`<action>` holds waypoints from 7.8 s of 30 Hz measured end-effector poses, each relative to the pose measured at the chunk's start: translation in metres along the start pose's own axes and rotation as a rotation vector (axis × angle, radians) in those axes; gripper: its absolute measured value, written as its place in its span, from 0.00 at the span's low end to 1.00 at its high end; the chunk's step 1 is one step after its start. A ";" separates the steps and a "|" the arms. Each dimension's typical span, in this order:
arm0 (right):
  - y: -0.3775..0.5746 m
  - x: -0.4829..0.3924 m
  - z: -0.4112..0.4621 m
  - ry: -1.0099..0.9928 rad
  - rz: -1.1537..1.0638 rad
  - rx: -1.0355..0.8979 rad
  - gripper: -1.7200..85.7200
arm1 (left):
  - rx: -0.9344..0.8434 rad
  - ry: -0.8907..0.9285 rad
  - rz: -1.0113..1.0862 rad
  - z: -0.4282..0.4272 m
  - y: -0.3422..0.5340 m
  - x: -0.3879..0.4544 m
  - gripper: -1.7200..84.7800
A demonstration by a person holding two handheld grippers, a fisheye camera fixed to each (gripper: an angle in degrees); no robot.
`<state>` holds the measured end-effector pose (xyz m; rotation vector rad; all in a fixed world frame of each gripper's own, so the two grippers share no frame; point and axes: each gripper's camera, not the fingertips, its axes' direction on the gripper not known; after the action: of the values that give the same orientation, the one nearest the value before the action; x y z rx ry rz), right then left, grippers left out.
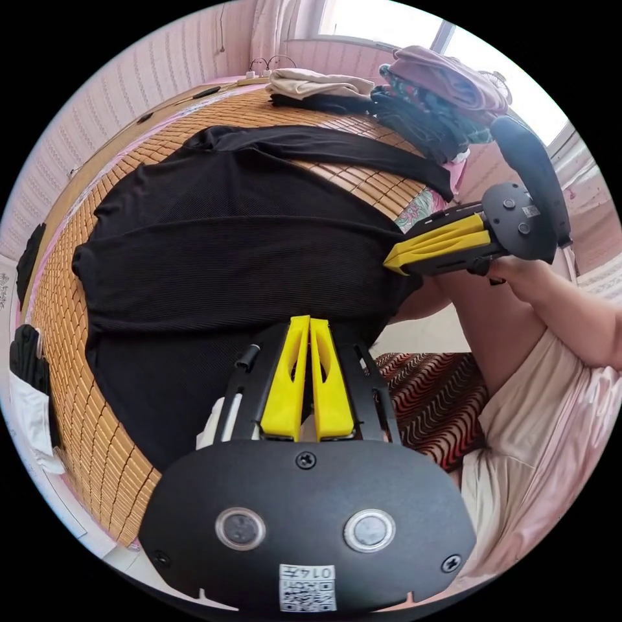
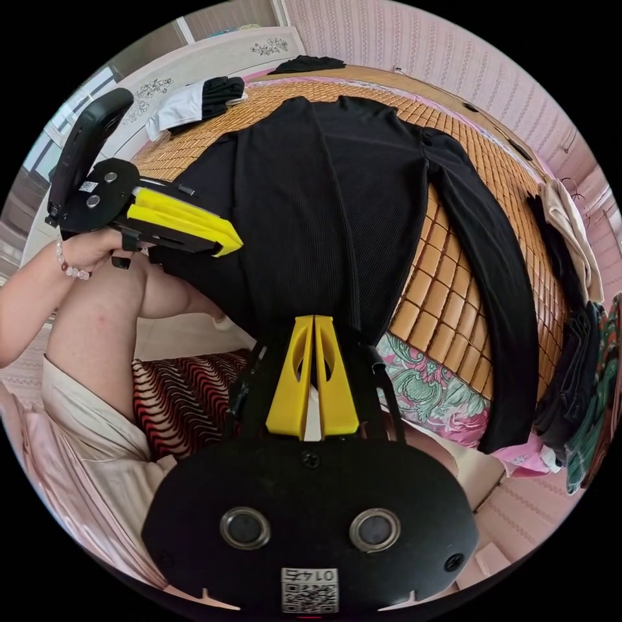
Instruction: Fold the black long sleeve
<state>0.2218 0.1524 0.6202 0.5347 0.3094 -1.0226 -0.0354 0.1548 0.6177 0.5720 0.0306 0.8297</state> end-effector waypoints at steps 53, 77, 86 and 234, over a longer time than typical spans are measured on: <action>0.339 0.263 -0.052 0.275 0.731 0.386 0.15 | 0.180 0.044 0.223 0.114 -0.330 0.168 0.16; 0.305 0.305 -0.041 0.166 0.760 0.352 0.01 | 0.109 0.068 0.131 0.136 -0.355 0.153 0.02; 0.264 0.284 -0.063 0.144 0.654 0.480 0.01 | 0.212 0.074 0.027 0.093 -0.330 0.115 0.01; -0.155 0.239 -0.003 -0.174 0.055 0.071 0.13 | 0.244 0.161 -0.436 -0.147 0.027 -0.287 0.08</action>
<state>0.2048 -0.0820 0.4596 0.5115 0.1036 -1.0220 -0.2864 0.0359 0.4512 0.6949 0.3948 0.4461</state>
